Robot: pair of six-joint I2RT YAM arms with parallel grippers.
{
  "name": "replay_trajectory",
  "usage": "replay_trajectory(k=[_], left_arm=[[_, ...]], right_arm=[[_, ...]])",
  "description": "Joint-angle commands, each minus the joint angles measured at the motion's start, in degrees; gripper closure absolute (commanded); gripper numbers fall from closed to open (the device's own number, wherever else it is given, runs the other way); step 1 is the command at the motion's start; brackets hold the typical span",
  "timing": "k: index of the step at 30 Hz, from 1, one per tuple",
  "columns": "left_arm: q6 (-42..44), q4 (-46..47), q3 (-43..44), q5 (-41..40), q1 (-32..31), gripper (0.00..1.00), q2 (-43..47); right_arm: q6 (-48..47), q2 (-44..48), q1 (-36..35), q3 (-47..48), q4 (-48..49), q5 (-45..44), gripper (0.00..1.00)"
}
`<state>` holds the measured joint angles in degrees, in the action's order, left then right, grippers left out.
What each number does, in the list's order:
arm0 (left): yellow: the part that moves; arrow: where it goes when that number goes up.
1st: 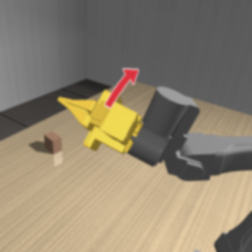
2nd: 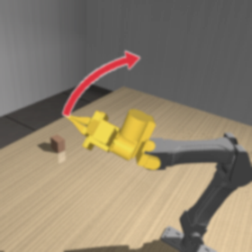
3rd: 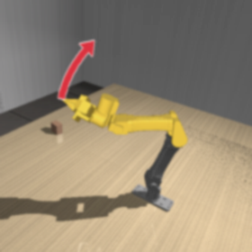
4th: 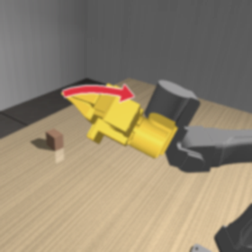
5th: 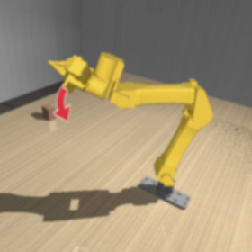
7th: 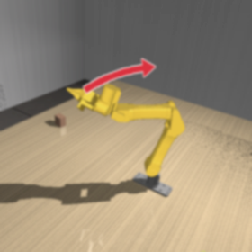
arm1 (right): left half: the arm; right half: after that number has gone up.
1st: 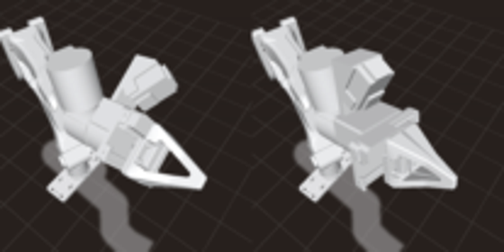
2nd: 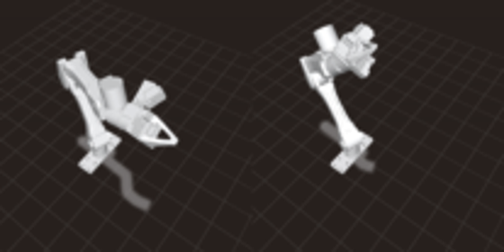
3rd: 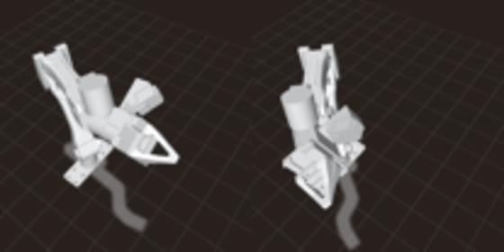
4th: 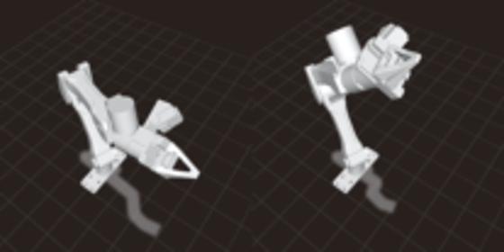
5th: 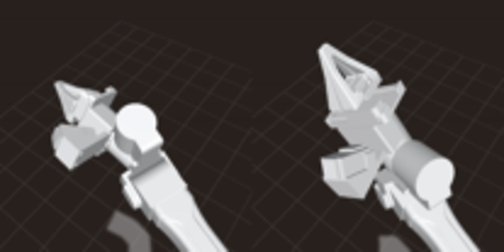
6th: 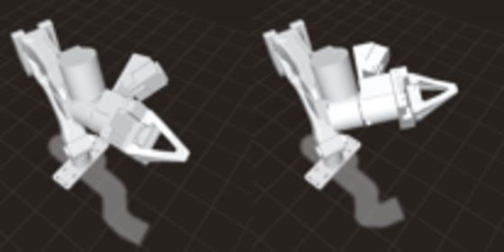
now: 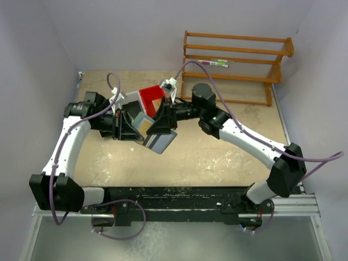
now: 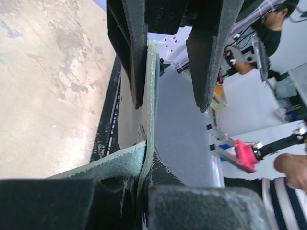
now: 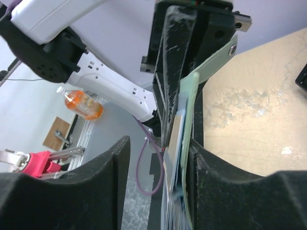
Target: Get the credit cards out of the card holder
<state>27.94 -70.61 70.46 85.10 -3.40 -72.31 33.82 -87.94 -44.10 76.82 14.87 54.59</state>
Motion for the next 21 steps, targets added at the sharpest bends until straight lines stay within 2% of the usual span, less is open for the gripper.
replay_trajectory(k=[1, 5, 10, 12, 17, 18, 20, 21], left_arm=[[15.84, -17.72, 5.35, 17.89, 1.64, 1.0, -3.88], [14.46, -17.12, 5.66, 17.91, 1.61, 1.0, -3.61], [11.02, -15.58, 6.12, 17.91, 1.64, 1.0, -1.95], [10.1, -14.24, 6.03, 17.91, 1.64, 1.0, -1.04], [9.25, -12.51, 5.26, 17.86, 1.64, 0.98, -0.46], [10.63, -13.81, 5.28, 17.82, 1.64, 0.93, -0.8], [15.14, -17.4, 5.86, 17.2, 1.64, 0.69, -1.9], [15.81, -17.93, 6.06, 16.33, 1.64, 0.62, -2.44]], right_arm=[[12.31, 6.68, 1.16, -7.1, 22.45, 4.98, 0.49], [14.06, 8.09, 1.84, -9.92, 24.83, 5.97, 0.51], [21.26, 8.05, 2.78, -14.69, 36.8, 9.33, 0.65], [22.69, 6.96, 2.95, -14.07, 37.28, 9.61, 0.73], [24.44, 3.11, 2.94, -10.7, 38.69, 10.28, 0.82], [24.68, 2.64, 2.96, -10.3, 39.29, 9.97, 0.87], [25.04, 1.78, 2.96, -9.52, 38.87, 10.13, 1.0], [25.29, 1.46, 2.96, -9.28, 38.39, 10.64, 1.0]])
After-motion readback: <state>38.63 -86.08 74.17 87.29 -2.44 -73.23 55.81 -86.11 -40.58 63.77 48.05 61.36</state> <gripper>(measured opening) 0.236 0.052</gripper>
